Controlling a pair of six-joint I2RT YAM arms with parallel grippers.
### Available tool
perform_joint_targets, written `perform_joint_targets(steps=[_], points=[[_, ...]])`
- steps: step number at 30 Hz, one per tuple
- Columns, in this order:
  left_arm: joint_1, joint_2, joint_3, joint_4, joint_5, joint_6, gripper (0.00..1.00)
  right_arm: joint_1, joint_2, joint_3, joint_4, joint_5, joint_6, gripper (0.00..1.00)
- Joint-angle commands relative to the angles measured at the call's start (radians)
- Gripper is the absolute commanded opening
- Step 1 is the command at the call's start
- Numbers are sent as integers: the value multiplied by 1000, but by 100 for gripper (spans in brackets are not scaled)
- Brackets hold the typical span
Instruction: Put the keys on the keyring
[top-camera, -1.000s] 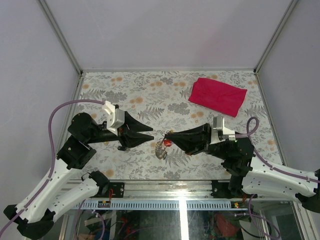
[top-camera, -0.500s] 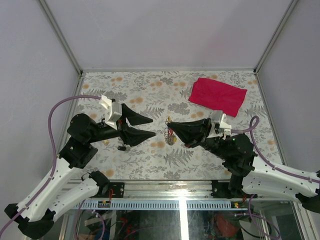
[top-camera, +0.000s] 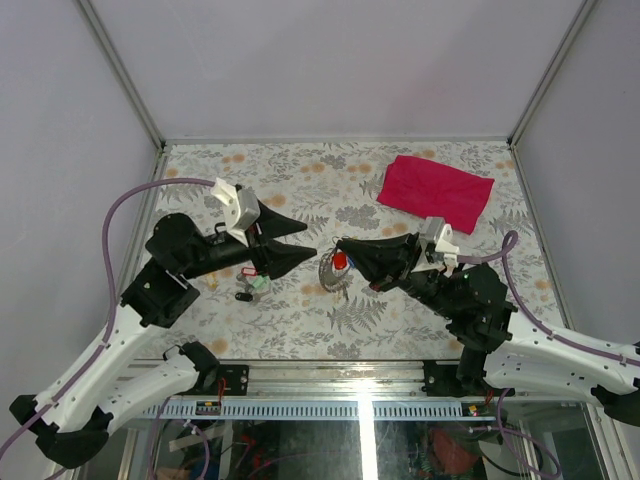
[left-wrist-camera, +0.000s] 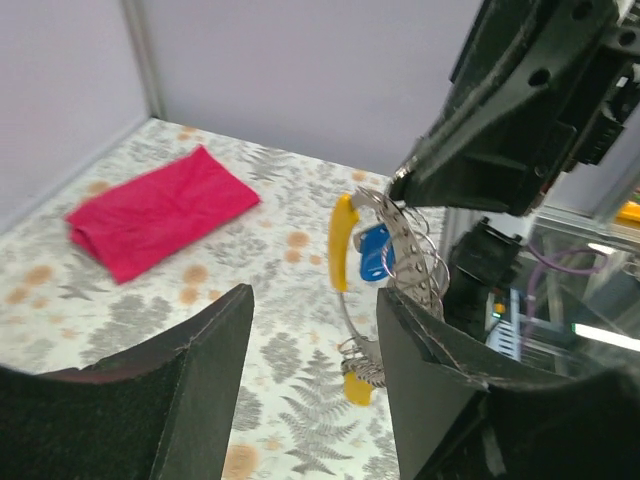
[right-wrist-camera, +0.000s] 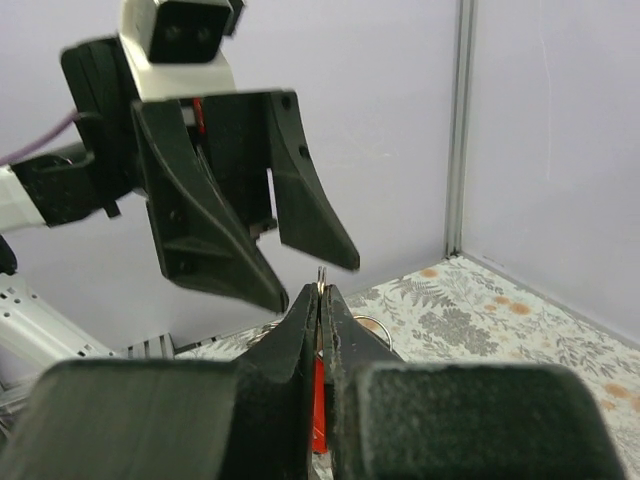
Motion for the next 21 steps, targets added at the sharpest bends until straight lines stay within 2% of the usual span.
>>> perform_joint_targets(steps=[1, 4, 11, 14, 21], points=[[-7, -1, 103, -94, -148, 143, 55, 7, -20, 83, -10, 48, -39, 0], [-8, -4, 111, -95, -180, 173, 56, 7, -23, 94, -37, 53, -48, 0], [-8, -69, -4, 83, -181, 224, 55, 6, -23, 147, -138, 69, -47, 0], [-13, -61, 0, 94, -185, 210, 50, 6, -16, 173, -183, 85, -45, 0], [-100, -91, -16, 108, -240, 257, 48, 7, -16, 182, -205, 97, -46, 0]])
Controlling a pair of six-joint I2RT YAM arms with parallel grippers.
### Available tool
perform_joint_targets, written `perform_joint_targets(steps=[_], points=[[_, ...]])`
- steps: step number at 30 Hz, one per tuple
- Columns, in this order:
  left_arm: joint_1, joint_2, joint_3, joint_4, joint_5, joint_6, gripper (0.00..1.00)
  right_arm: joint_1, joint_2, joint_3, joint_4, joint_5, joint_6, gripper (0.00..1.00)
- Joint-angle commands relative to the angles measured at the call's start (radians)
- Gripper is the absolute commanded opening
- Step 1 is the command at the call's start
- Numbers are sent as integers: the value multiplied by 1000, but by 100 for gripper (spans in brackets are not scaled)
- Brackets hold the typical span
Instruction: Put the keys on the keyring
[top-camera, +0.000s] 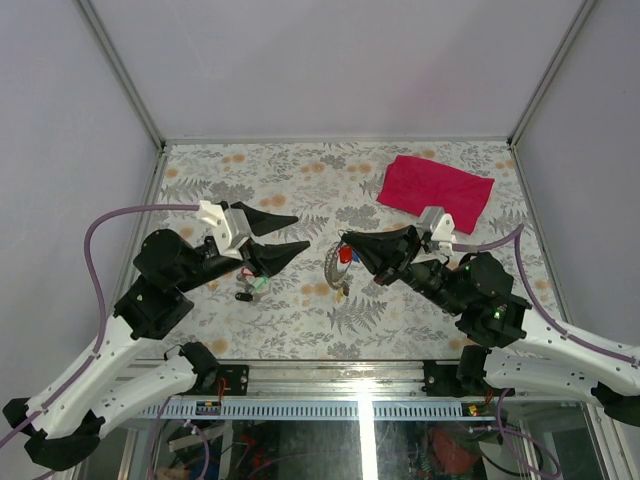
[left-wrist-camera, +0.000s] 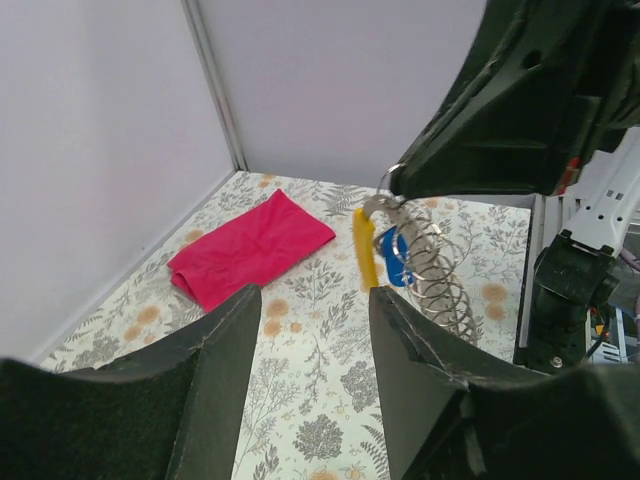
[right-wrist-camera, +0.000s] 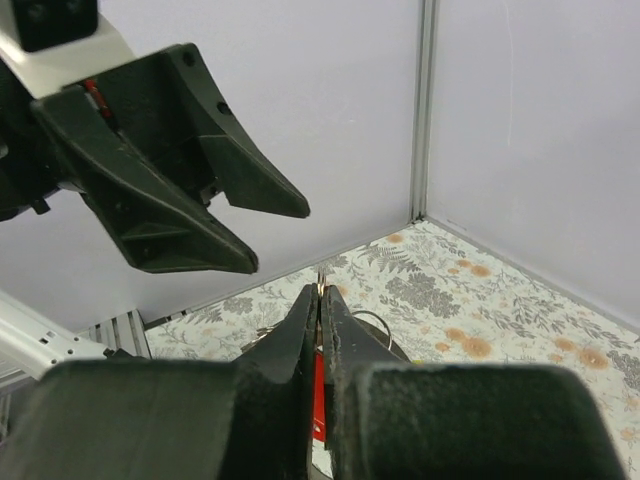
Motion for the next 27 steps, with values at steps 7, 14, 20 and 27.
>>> perform_joint_targets(steps=[7, 14, 20, 27], points=[[-157, -3, -3, 59, -132, 91, 47, 7, -9, 71, 17, 21, -1, 0], [-280, 26, -5, 51, -247, 134, 45, 6, -12, 75, 13, 20, 5, 0], [-309, 54, 6, 52, -292, 153, 40, 6, -16, 74, 10, 16, 6, 0], [-322, 82, 23, 52, -295, 167, 37, 7, -14, 71, 13, 8, 9, 0]])
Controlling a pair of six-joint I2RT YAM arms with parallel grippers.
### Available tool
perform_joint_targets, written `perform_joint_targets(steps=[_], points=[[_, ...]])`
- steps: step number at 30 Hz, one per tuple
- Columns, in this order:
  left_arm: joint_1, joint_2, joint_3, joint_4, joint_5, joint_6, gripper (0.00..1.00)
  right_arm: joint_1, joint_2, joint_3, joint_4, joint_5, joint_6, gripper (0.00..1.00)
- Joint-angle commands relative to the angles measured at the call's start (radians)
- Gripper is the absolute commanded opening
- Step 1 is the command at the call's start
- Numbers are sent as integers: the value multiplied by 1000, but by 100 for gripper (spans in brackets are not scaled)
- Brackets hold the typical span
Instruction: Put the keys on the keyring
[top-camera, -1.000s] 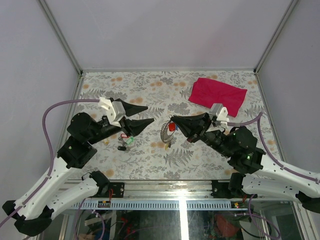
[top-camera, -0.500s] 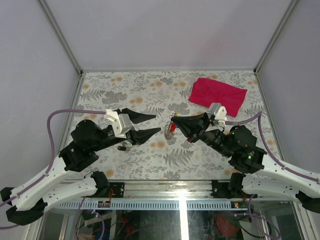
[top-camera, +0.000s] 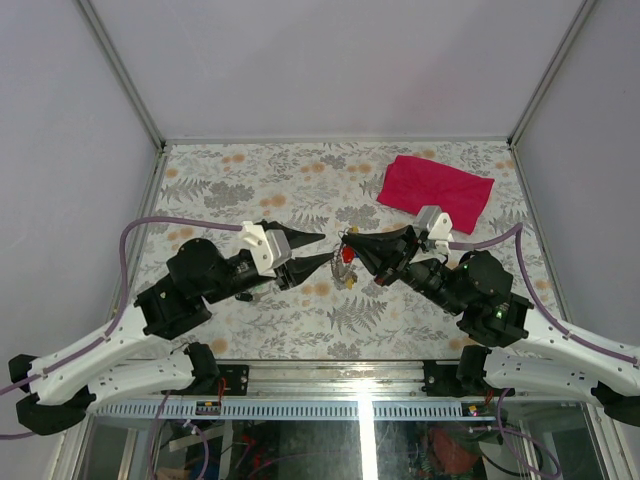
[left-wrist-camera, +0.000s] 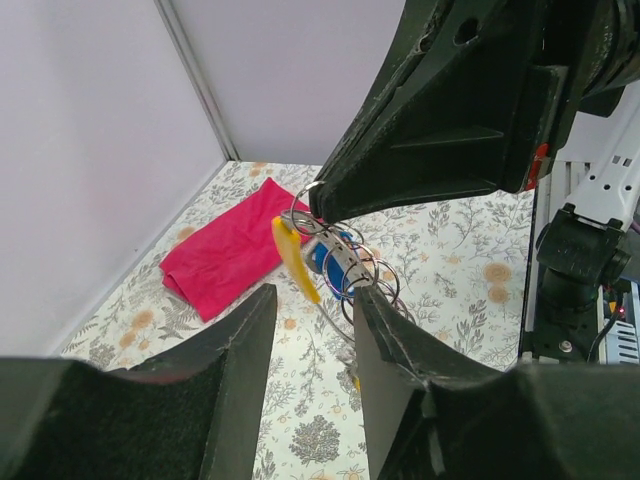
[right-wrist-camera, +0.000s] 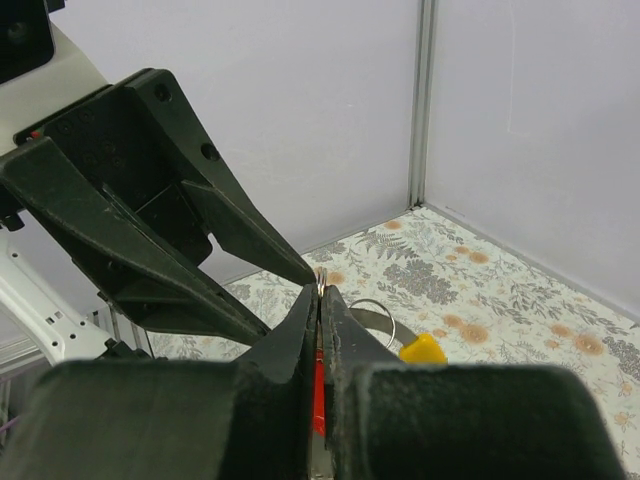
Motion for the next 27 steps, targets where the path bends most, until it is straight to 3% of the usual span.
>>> perform_joint_targets(steps=[1, 27], points=[[-16, 12, 26, 47, -23, 28, 37, 7, -13, 52, 76, 2, 9, 0], [-41, 34, 48, 48, -24, 31, 34, 7, -2, 48, 82, -6, 17, 0]])
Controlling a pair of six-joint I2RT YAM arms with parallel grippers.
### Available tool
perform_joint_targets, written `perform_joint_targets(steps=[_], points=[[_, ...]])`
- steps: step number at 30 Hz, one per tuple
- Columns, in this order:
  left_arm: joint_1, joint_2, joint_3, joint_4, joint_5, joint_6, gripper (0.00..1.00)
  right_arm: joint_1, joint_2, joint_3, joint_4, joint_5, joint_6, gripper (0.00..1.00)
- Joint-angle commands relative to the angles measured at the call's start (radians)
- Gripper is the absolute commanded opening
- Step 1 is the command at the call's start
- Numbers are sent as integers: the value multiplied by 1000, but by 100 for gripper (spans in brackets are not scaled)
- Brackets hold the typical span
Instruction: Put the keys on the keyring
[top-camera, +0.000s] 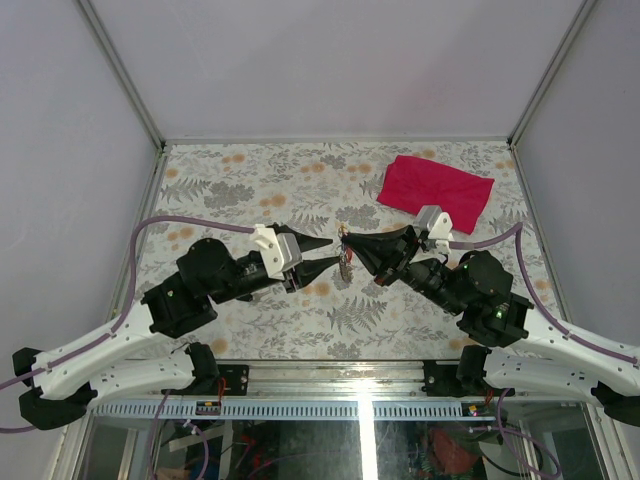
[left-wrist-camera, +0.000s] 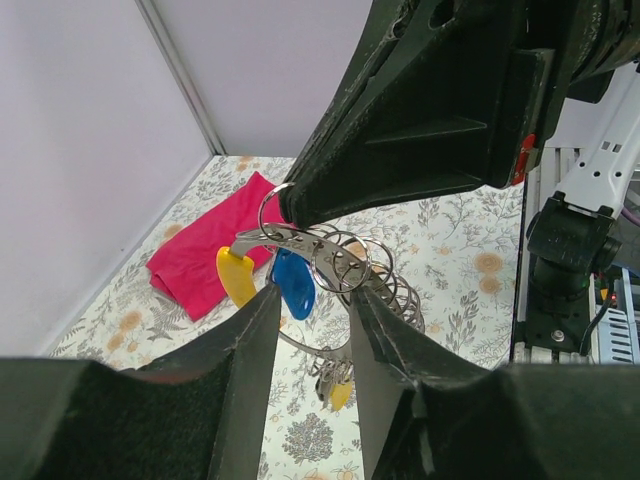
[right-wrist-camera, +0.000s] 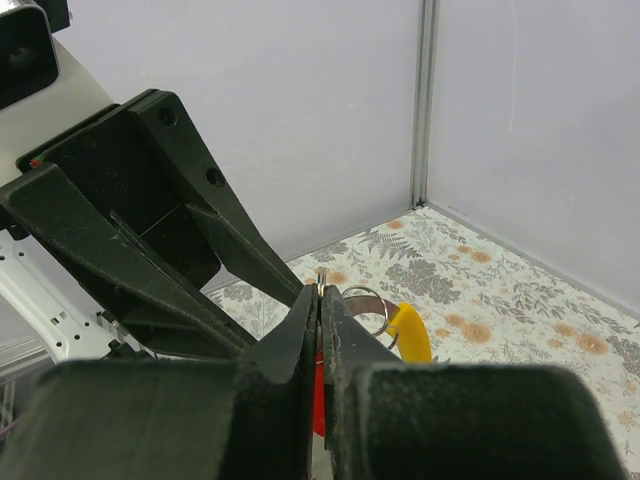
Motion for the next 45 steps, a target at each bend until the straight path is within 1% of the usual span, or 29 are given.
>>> perform_joint_targets(steps=[1, 6, 17, 27, 29, 32, 36, 41, 45], points=[[-10, -3, 46, 48, -26, 18, 34, 6, -2, 48, 82, -6, 9, 0], [-12, -3, 55, 52, -29, 17, 31, 6, 1, 45, 83, -6, 12, 0], [-15, -9, 47, 50, -16, 17, 31, 7, 6, 41, 89, -5, 15, 0], [-20, -8, 46, 39, 43, 26, 22, 7, 3, 33, 88, 5, 19, 0], [-21, -8, 44, 33, 54, 30, 22, 7, 2, 33, 86, 9, 20, 0], [-22, -9, 44, 28, 47, 35, 29, 6, 1, 32, 83, 11, 21, 0], [-24, -9, 43, 25, 39, 38, 32, 6, 4, 33, 83, 10, 24, 0], [-25, -5, 45, 25, 34, 38, 31, 6, 4, 33, 83, 9, 27, 0], [-26, -1, 51, 26, 31, 36, 27, 7, 6, 32, 83, 8, 30, 0]])
